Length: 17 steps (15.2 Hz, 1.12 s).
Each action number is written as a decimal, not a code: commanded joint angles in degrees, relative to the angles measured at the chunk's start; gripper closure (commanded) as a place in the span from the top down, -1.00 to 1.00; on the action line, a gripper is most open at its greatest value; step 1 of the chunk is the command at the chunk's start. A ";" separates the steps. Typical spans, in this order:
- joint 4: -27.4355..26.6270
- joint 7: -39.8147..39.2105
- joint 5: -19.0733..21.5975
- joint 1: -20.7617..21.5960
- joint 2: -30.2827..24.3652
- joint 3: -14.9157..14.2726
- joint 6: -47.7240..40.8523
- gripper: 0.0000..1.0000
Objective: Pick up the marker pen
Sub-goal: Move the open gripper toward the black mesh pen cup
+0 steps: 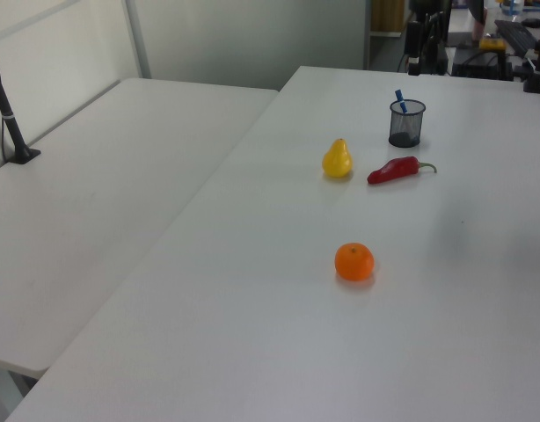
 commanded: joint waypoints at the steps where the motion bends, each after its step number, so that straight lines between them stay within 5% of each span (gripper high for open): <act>1: -0.82 -1.21 0.21 0.27 -1.01 -0.08 -0.56 1.00; 8: -0.55 -1.83 0.39 0.01 -0.57 -0.25 -0.03 1.00; 17: -0.64 -2.09 -1.36 0.10 3.55 -8.24 10.85 1.00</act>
